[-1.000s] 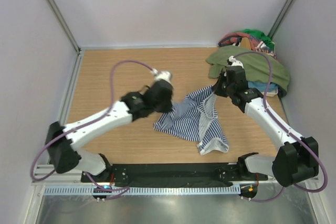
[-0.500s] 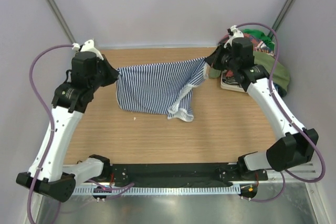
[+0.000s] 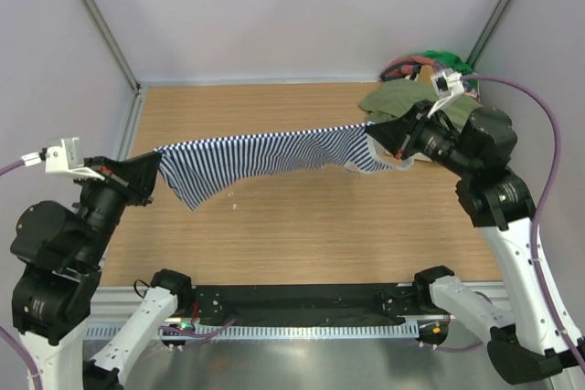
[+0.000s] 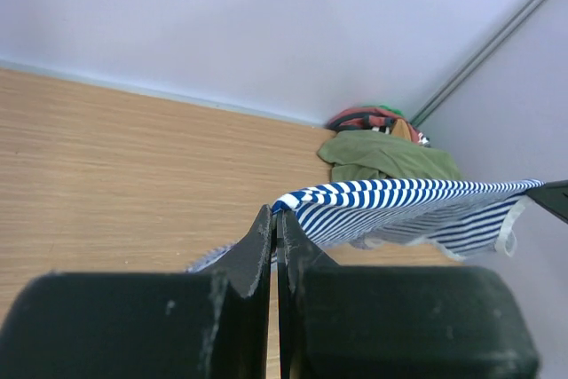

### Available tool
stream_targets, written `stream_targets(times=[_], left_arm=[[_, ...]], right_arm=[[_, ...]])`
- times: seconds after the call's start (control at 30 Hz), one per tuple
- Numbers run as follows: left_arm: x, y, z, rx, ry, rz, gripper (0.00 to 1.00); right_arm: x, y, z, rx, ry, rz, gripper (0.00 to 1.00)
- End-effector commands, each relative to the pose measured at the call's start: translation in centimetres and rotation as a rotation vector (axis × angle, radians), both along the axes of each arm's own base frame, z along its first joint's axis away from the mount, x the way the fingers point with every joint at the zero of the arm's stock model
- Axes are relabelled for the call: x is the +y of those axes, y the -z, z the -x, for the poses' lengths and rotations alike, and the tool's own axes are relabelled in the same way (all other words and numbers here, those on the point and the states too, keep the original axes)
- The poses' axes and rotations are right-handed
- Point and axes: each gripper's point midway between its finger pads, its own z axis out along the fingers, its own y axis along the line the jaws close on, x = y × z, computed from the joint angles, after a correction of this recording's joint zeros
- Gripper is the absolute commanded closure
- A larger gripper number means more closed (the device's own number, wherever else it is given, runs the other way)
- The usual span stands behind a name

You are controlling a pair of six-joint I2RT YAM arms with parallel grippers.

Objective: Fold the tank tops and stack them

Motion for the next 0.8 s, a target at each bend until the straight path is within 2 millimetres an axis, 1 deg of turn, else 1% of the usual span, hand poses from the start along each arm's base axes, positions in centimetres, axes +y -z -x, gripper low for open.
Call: stream_targets(times=[0.0,0.07,0.1,0.13,0.17,0.2,0.23,0.27,0.3,0.33,0.37,0.4,0.43,0.47,0.5,0.53,0.57,0.6,0.63,0.67,0.7,0.73,0.77], left_arm=[[0.2,-0.7,0.3,-0.044,-0.004,0.001,1.0],[0.4,-1.6,0.8,-0.075,-0.007,0.014,1.0],[0.3,-1.7,0.6,-0.073,-0.007,0.018,1.0],[0.2,-1.8,0.4,-0.066,-0.008,0.023,1.0],[0.0,-1.3,-0.8,-0.023,-0.015,0.018,1.0],[-0.2,-0.7,-1.5,0.016,-0.02,0.024,1.0],[-0.4,0.2,-2.3,0.063,-0.022,0.017,1.0],[-1.0,1.4,-4.2,0.128,-0.022,0.003,1.0],[-1.3,2.1,-5.0,0.161,-0.024,0.01,1.0],[-1.7,2.4,-6.0,0.174,-0.024,0.011,1.0],[-1.9,2.7,-6.8,0.186,-0.026,0.009,1.0],[-2.2,3.3,-8.3,0.214,-0.037,0.001,1.0],[-2.2,3.1,-9.1,0.211,-0.048,0.001,1.0],[-2.1,2.0,-9.5,0.195,-0.056,0.002,1.0],[-2.4,2.4,-11.0,0.222,-0.068,-0.012,1.0],[-2.4,2.0,-11.3,0.224,-0.065,-0.03,1.0],[-2.4,-0.2,-11.4,0.186,-0.062,-0.027,1.0],[-2.4,-1.0,-11.5,0.18,-0.063,-0.037,1.0],[-2.5,-0.7,-12.2,0.21,-0.067,-0.055,1.0],[-2.2,-3.0,-11.7,0.159,-0.069,-0.052,1.0],[-2.2,-3.9,-11.4,0.14,-0.068,-0.053,1.0],[-1.9,-5.2,-10.9,0.106,-0.071,-0.044,1.0],[-1.8,-5.7,-10.6,0.09,-0.072,-0.047,1.0]], right_arm=[[-0.2,-0.1,2.9,-0.008,-0.047,-0.007,0.99],[-0.3,-0.8,3.7,-0.025,-0.048,-0.019,0.99],[-0.4,-1.1,3.9,-0.033,-0.048,-0.024,0.99],[-0.7,-1.3,3.7,-0.044,-0.023,-0.025,0.99],[-0.9,-1.2,3.3,-0.038,-0.005,-0.022,0.99],[-1.2,-0.9,2.6,-0.033,0.025,-0.014,0.99],[-1.4,0.0,1.1,-0.004,0.067,-0.002,0.99],[-1.6,0.4,0.3,0.012,0.091,0.005,0.99],[-1.7,1.0,-0.6,0.036,0.113,0.009,0.99],[-1.9,1.7,-2.4,0.055,0.155,0.015,0.99],[-1.9,2.1,-3.5,0.069,0.172,0.02,0.99],[-1.8,1.7,-4.4,0.063,0.185,0.014,0.99],[-1.8,1.5,-5.4,0.058,0.201,0.014,0.99],[-1.6,2.7,-7.5,0.101,0.221,0.035,0.99],[-1.6,0.9,-8.2,0.073,0.23,0.028,0.99],[-1.4,1.1,-9.1,0.094,0.23,0.039,0.99],[-1.0,1.4,-10.2,0.111,0.223,0.047,0.99],[-0.8,-0.7,-10.4,0.076,0.214,0.031,0.99],[-0.6,-1.5,-10.5,0.065,0.204,0.024,0.99],[-0.1,-1.9,-10.6,0.062,0.178,0.022,0.99],[0.0,-3.8,-10.3,0.027,0.167,0.007,0.99],[0.0,-4.3,-10.1,0.019,0.159,0.005,0.99],[0.2,-5.1,-9.6,0.004,0.144,-0.003,0.99]])
